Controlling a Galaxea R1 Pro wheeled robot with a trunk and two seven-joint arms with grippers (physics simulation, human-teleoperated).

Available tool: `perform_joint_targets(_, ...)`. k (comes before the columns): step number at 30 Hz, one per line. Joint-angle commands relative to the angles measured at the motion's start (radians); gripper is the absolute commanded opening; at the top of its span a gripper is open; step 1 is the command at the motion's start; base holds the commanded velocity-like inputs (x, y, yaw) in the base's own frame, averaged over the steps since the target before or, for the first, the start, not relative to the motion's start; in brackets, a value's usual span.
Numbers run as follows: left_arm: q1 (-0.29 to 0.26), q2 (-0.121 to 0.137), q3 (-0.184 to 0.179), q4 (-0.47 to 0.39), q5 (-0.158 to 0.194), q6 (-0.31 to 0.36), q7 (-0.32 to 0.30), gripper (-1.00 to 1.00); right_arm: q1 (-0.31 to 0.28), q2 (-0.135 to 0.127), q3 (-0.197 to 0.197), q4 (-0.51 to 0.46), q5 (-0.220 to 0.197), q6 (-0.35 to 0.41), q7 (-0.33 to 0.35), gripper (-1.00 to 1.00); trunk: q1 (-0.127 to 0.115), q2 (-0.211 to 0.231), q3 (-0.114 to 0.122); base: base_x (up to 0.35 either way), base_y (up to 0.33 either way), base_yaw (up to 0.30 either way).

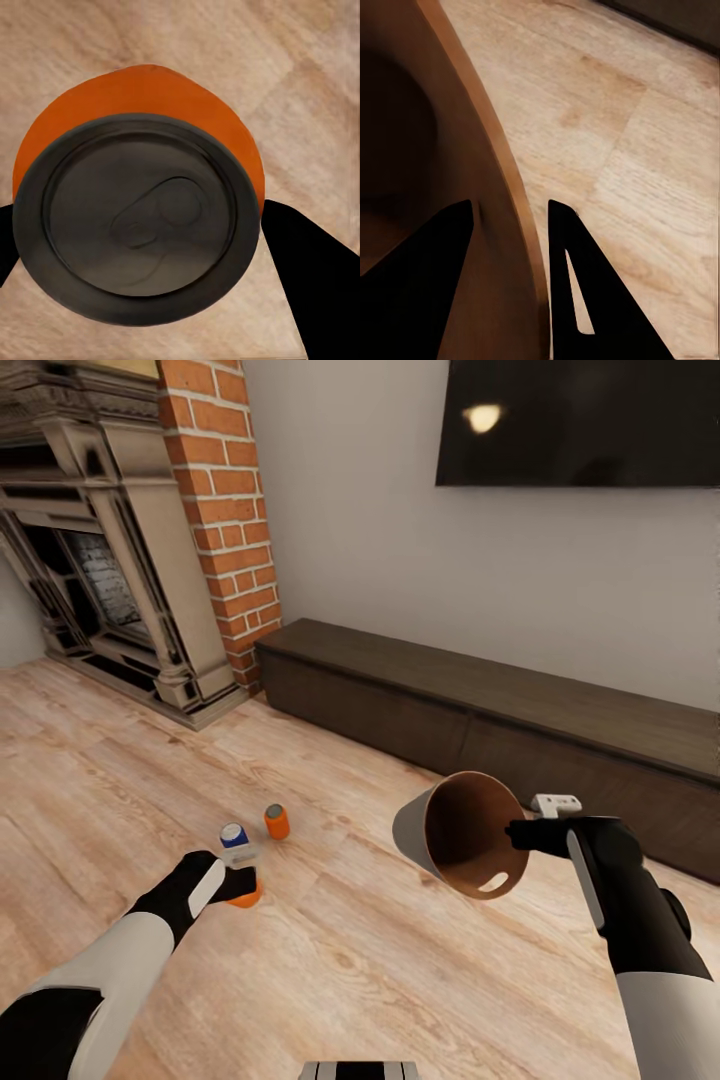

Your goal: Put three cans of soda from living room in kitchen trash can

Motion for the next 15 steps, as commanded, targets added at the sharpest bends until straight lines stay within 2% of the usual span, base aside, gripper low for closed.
perform_joint_targets(1, 0.000, 0.001, -0.001, 0.000, -0.002, 0.002, -0.013, -1.00, 0.000, 0.000, 0.001, -0.001, -0.026, 0.010, 0.005, -1.00, 0.000, 0.000, 0.004, 0.000, 0.000, 0.000)
perform_joint_targets(3, 0.000, 0.003, -0.002, 0.000, -0.001, 0.014, -0.049, -1.00, -0.001, 0.001, 0.003, 0.000, -0.023, 0.023, 0.004, -1.00, -0.001, 0.001, 0.012, 0.000, 0.000, 0.000)
perform_joint_targets(6, -0.001, 0.005, 0.000, -0.001, -0.002, 0.069, -0.107, -1.00, -0.002, 0.010, 0.007, 0.000, 0.043, 0.023, 0.004, -1.00, -0.003, 0.001, 0.023, 0.000, 0.000, 0.000)
perform_joint_targets(7, -0.002, 0.006, 0.000, -0.002, -0.002, 0.097, -0.139, -1.00, -0.003, 0.015, 0.009, 0.000, 0.086, 0.023, 0.005, -1.00, -0.003, 0.002, 0.027, 0.000, 0.000, 0.000)
perform_joint_targets(9, -0.003, 0.007, 0.000, -0.010, -0.003, 0.121, -0.162, -1.00, -0.003, 0.023, 0.010, 0.000, 0.105, 0.023, 0.004, -1.00, -0.004, 0.002, 0.035, 0.000, 0.000, 0.000)
perform_joint_targets(11, -0.004, 0.009, 0.000, -0.063, -0.003, 0.176, -0.198, -1.00, -0.004, 0.035, 0.021, 0.004, 0.129, 0.023, 0.004, -1.00, -0.005, 0.003, 0.043, 0.000, 0.000, 0.000)
perform_joint_targets(15, -0.005, 0.012, 0.000, -0.200, -0.004, 0.283, -0.218, -1.00, -0.004, 0.043, 0.053, 0.011, 0.141, 0.023, 0.004, -1.00, -0.007, 0.004, 0.058, 0.000, 0.000, 0.000)
